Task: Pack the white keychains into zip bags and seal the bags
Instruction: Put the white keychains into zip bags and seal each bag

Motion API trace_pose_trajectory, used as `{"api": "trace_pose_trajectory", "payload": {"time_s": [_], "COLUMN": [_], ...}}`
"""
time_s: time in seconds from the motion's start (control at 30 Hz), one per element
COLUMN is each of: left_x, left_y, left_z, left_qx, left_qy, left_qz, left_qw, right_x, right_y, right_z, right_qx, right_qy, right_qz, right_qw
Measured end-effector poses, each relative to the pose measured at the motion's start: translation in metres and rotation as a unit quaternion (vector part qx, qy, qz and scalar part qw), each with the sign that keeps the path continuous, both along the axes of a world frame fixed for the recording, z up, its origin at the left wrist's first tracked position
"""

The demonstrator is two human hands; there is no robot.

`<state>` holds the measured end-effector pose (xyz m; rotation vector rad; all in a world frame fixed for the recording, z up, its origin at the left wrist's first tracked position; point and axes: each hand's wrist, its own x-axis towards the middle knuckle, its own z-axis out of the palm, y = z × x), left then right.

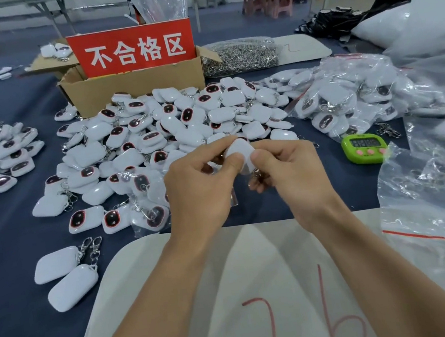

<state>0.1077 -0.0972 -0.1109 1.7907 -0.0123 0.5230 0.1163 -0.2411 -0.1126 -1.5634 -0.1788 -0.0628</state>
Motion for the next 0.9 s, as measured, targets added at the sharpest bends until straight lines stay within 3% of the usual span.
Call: {"api": "trace_pose_trajectory", "payload": {"time_s": [0.2,0.5,0.73,0.8,0.9], "left_x": [-0.0009,0.0015,-0.0021,-0.0016,0.0006], "left_y": [0.0031,0.0074,-0.0005,-0.0014,-0.0009], "left_z": [0.0023,-0.0021,-0.0015,-0.0043,-0.0072], "left_qx": [-0.01,-0.008,0.046,0.043,0.031], "left_qy": [-0.004,0.021,0.061,0.063,0.055], "left_qz": [-0.003,0.01,-0.089,-0.082,-0.032], "left_qw": [1.0,1.0,0.993,0.994,0.997], "right_x": [0.0038,0.0007,0.0021,0.002,0.0024], "right_y": [0.0014,-0.0004,-0.0016,-0.0015,-0.0009], "right_z": [-0.0059,-0.002,-0.0007,-0.001,-0.0017], "right_qx": [-0.038,-0.032,0.095,0.092,0.017], "right_qy": [-0.004,-0.024,0.124,0.162,0.176], "right_qz": [-0.052,-0.036,-0.047,-0.039,-0.048], "right_qw": [0.998,0.999,0.987,0.982,0.983]}}
